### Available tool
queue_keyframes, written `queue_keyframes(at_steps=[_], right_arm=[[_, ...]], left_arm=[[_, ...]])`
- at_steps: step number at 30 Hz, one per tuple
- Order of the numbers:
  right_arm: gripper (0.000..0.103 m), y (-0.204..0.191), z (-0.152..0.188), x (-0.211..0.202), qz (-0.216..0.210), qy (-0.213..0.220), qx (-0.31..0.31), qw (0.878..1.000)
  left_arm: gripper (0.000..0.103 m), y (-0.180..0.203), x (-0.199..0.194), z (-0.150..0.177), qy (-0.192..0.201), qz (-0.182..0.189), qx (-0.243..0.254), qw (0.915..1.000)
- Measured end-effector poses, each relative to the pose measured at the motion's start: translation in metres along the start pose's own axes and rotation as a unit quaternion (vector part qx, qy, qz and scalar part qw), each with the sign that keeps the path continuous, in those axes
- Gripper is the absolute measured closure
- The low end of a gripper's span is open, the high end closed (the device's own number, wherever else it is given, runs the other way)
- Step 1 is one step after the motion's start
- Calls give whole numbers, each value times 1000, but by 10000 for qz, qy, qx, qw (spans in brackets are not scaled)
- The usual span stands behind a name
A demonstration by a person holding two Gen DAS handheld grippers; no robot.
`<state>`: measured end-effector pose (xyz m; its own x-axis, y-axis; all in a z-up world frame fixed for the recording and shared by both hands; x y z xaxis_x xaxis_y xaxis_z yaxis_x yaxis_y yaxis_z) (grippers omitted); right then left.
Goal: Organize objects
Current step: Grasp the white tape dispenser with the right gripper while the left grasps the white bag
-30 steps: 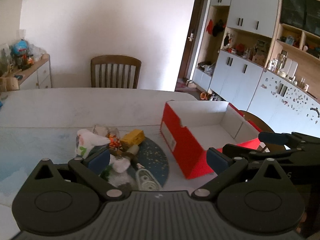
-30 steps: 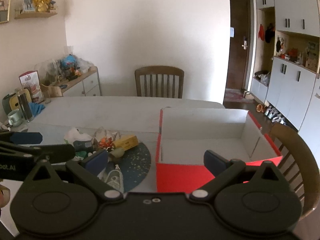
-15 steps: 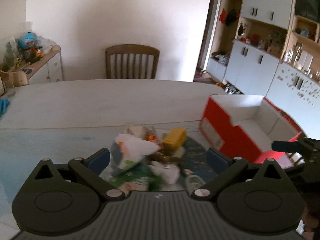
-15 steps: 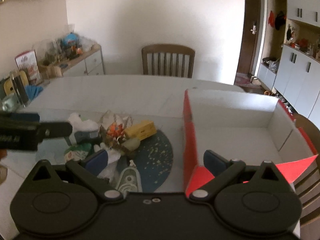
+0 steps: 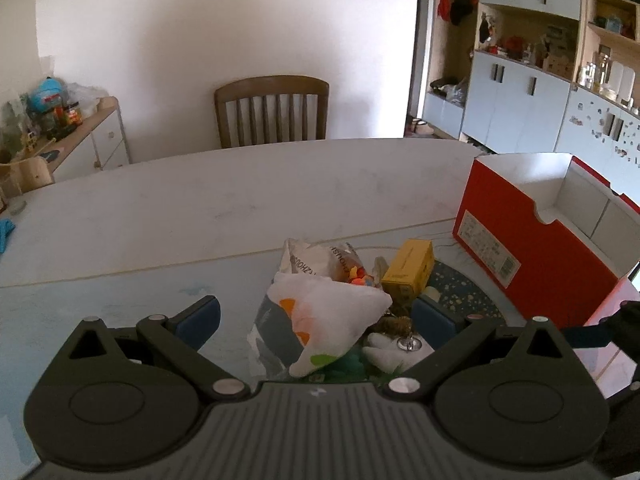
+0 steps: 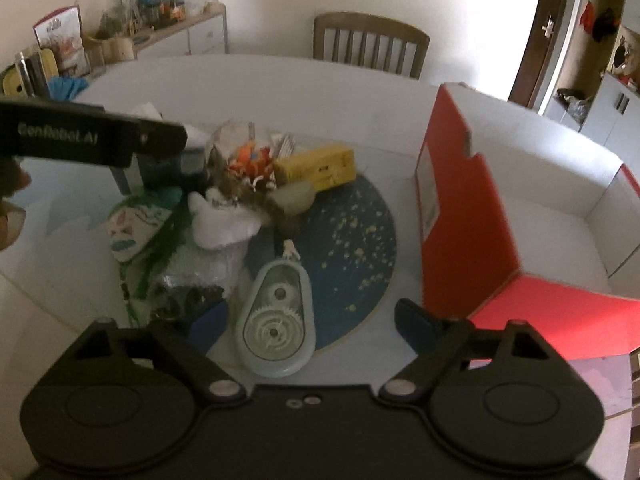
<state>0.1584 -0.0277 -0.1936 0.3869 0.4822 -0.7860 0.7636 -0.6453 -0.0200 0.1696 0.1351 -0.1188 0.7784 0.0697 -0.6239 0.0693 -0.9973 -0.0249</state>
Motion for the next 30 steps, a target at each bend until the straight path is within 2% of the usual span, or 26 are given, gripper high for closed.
queue_keyframes(at_steps=[3, 5, 7, 11, 13, 15, 17, 19, 23, 25, 30], right_arm=[[14, -1, 1, 8, -69, -141, 28, 9999], [17, -3, 1, 14, -85, -241, 41, 9997], [21, -4, 0, 21, -106, -319, 31, 9994], [27, -7, 0, 25, -179, -394, 34, 9991], [34, -9, 0, 27, -244, -467, 19, 9986], [35, -11, 1, 27, -275, -493, -40, 9984], [40, -13, -1, 29, -307, -480, -68, 9984], [53, -15, -3, 28, -341, -464, -108, 9983], [53, -14, -3, 25, -348, -486, -167, 9981], [53, -12, -6, 21, -365, -407, -174, 9984], [53, -5, -15, 1, -393, -158, -96, 9991]], left_arm=[[5, 2, 4, 0, -14, 84, 74, 9999], [7, 1, 7, 1, -40, 93, 100, 9999], [17, 0, 12, 3, -108, 125, 66, 9998], [25, -4, 18, 5, -211, 199, 5, 9996], [36, -5, 20, 5, -244, 219, -12, 9995], [43, -5, 22, 5, -287, 231, -11, 9993], [46, -6, 22, 5, -276, 249, -62, 9993], [61, -7, 22, 5, -249, 234, -86, 9994], [72, -10, 22, 4, -270, 21, -67, 9996], [81, -13, 21, 4, -267, -97, -82, 9996], [87, -22, 9, 0, -93, -268, -171, 9995]])
Point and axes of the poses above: each gripper's, at about its wrist camera, not at the fingertips, and x roughly the way its jaws point, y to its right, z to its underside, the point moved 5 cm from there along x, roughly the way its jaws point, and after that the axes turned 2 degrees about x, right-handed, at the moved point
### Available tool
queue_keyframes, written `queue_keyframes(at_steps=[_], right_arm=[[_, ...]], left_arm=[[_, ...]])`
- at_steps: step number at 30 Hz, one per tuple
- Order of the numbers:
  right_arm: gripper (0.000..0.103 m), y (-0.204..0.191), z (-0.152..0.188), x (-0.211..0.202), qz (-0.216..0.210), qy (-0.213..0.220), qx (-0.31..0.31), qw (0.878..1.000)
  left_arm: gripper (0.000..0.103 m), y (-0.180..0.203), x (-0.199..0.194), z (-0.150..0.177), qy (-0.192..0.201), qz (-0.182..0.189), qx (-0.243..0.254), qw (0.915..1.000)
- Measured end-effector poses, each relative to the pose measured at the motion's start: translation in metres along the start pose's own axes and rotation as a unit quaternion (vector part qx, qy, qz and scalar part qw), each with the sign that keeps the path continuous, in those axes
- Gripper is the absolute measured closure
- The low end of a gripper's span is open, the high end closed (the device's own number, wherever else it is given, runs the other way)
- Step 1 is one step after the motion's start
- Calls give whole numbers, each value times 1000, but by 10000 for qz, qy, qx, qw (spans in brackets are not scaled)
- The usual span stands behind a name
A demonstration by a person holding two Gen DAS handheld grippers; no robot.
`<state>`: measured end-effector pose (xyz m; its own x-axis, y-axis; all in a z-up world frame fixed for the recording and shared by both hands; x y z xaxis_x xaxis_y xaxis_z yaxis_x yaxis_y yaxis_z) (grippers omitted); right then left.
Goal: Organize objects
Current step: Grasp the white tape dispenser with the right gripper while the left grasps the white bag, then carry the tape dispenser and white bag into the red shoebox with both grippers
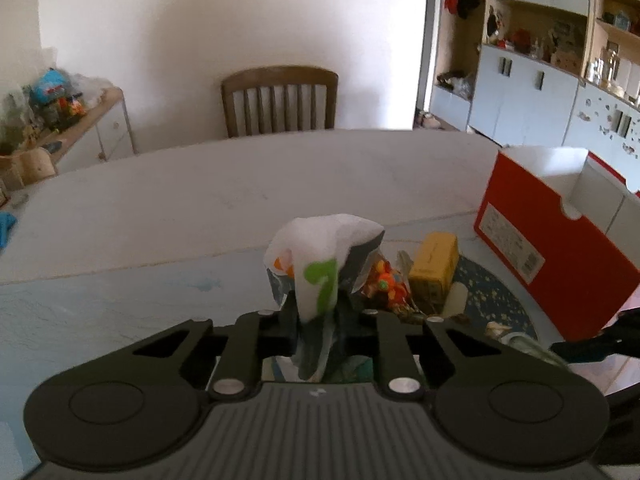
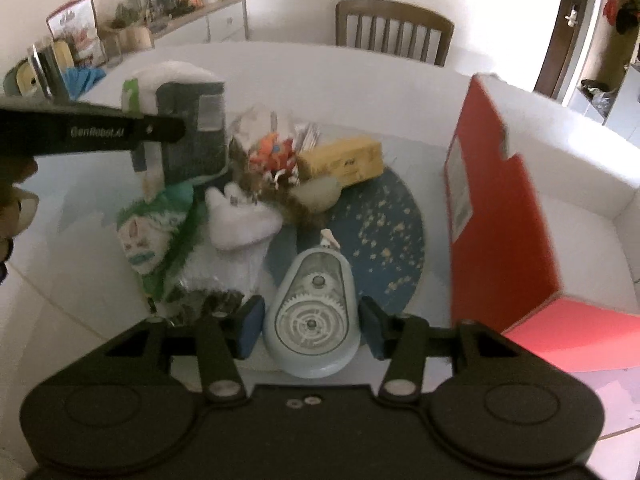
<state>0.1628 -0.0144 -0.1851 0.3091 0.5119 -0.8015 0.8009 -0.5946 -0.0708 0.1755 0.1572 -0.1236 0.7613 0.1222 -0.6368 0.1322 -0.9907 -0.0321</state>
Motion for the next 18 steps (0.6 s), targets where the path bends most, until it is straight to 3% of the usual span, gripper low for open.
queue_keyframes(at_steps=[9, 18], right_arm=[[53, 20, -21, -57, -193, 646, -15, 9977], [53, 56, -40, -97, -445, 1133, -131, 9925]], left_arm=[[88, -9, -43, -24, 462, -171, -232, 9985], [88, 35, -75, -62, 589, -108, -362, 9976]])
Point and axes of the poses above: each gripper's, at about its wrist camera, not at the fingertips, and x roughly the way its jaws point, y to its right, z to its underside, the point moved 5 cm from there along x, roughly the way its jaws point, and after that the axes turned 2 degrees about x, right-handed, at the moved point
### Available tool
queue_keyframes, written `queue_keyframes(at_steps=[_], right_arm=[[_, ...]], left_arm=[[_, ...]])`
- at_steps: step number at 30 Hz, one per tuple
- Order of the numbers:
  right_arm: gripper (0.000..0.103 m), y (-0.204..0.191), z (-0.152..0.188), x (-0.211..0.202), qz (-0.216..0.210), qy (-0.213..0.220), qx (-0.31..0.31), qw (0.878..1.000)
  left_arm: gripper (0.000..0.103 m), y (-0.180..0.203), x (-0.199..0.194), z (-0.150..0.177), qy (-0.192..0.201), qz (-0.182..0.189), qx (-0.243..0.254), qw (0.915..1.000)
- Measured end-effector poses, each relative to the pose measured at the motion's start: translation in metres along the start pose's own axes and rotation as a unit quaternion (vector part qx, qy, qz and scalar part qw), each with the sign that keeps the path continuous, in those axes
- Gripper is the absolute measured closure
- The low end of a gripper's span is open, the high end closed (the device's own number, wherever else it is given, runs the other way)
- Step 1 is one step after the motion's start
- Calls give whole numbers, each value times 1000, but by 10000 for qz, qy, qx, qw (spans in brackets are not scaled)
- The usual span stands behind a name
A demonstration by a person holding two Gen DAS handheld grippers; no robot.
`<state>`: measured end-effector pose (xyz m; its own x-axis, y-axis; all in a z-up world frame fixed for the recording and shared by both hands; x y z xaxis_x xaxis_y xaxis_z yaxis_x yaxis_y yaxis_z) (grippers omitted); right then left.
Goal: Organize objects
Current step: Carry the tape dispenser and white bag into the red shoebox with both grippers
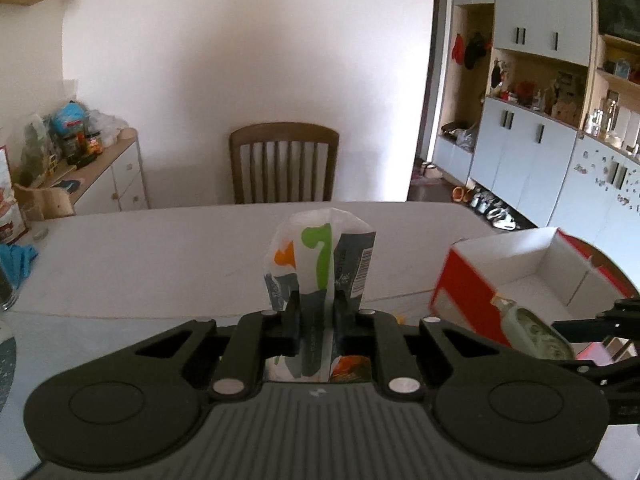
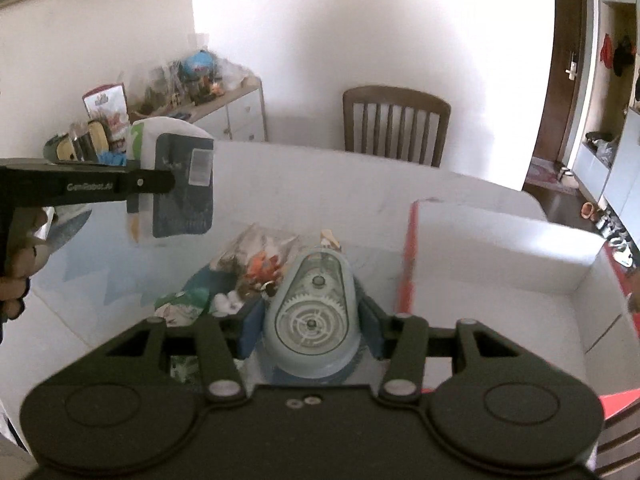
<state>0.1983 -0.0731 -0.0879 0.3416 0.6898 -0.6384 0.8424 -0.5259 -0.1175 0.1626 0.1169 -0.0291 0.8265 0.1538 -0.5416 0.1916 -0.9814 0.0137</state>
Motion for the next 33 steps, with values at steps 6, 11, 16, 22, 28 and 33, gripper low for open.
queue_keyframes(at_steps=[6, 11, 16, 22, 28, 33], right_arm=[[53, 38, -8, -14, -2, 141, -39, 9999], [53, 79, -12, -21, 78, 210, 3, 9997], [53, 121, -6, -22, 218, 143, 110, 9996], [53, 167, 5, -19, 358, 23, 219, 9991], [53, 196, 15, -11, 452, -113, 320, 9984], [53, 211, 21, -1, 425, -311, 408, 9978]], left_arm=[[88, 56, 4, -20, -4, 161, -17, 9999], [88, 100, 18, -36, 54, 204, 79, 9997], [88, 141, 44, -46, -91, 345, -21, 9994], [88, 189, 71, -57, -177, 534, 33, 9984], [88, 230, 104, -55, -476, 701, 192, 9962], [88, 251, 135, -39, -895, 767, 230, 9928]])
Point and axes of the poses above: each gripper's, at about its wrist camera, not at the fingertips, and x roughly the way its jaws point, y to its right, z to its underside, the point moved 5 cm from there along x, roughly the way its jaws point, and after that the axes turned 2 degrees about x, right-handed, at the moved point
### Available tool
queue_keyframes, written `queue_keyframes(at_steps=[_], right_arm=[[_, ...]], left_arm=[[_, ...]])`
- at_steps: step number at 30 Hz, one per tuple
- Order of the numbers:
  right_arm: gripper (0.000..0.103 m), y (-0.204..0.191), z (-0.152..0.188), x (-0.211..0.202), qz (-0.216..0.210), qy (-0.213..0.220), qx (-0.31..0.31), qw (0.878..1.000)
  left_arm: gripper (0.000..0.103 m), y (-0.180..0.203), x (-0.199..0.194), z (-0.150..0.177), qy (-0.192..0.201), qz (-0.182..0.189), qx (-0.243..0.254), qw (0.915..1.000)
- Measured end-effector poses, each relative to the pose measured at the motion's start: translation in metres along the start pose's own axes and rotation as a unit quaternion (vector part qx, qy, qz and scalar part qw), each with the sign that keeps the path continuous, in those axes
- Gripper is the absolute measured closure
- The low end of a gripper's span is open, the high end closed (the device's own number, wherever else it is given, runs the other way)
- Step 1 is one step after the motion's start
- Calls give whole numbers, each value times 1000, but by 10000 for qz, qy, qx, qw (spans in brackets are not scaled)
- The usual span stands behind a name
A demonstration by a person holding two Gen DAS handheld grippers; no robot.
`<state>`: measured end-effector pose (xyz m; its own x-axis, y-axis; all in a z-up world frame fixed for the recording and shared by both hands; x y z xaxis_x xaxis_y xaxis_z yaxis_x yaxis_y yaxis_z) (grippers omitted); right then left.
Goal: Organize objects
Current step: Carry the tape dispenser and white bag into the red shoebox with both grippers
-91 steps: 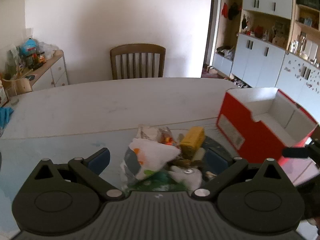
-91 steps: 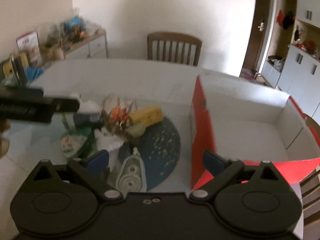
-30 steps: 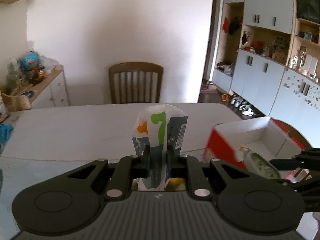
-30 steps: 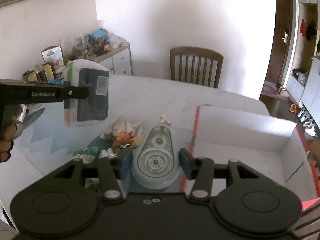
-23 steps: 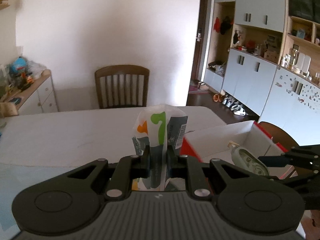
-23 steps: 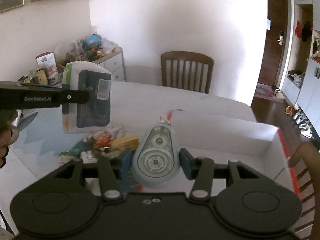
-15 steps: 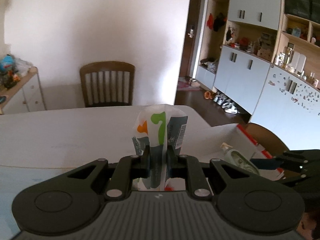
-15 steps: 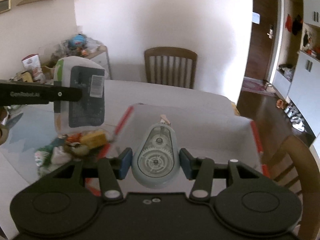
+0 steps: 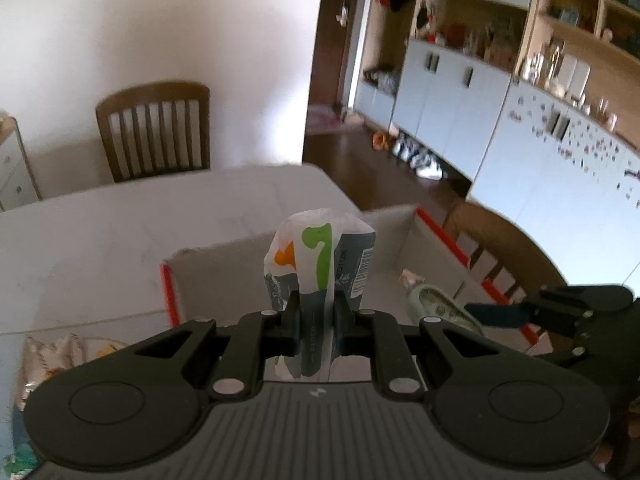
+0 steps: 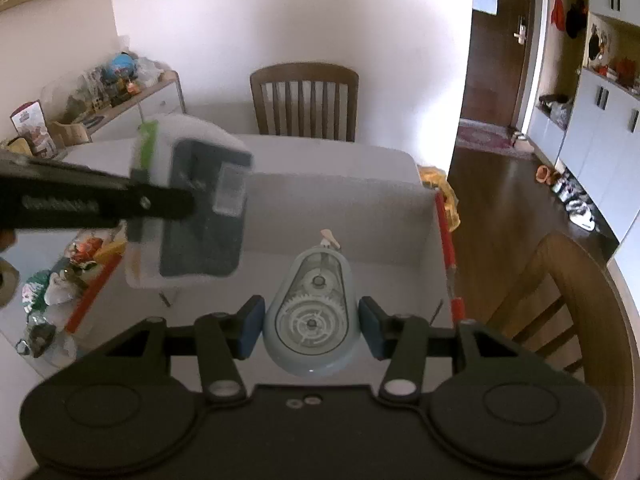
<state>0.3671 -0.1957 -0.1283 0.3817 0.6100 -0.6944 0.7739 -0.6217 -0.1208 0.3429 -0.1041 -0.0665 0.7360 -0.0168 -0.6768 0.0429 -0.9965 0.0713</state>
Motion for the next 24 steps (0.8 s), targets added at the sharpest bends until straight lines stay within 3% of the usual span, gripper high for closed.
queue_keyframes(at_steps=[7, 13, 24], right_arm=[[53, 13, 4, 18, 34, -321, -64, 9995], [53, 18, 6, 28, 43, -490, -93, 9987], [53, 17, 8, 47, 84, -727, -369, 9966]], left_arm=[[88, 16, 43, 5, -517, 35, 121, 9986], [88, 24, 70, 0, -686, -88, 309, 9971], [88, 28, 111, -4, -1207, 24, 510, 9914]])
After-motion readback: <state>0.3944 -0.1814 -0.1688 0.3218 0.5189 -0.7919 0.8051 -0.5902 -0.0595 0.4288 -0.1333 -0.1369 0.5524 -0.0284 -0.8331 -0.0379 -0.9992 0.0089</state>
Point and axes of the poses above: each gripper's, at about its wrist camera, not at the fingertips, and x roughly the way its jaws point, y to its right, z to its underside, the point moved 5 cm from there along x, roughly the way its jaws point, and after that the axes turned 2 degrees about x, right-handed, at the moved point
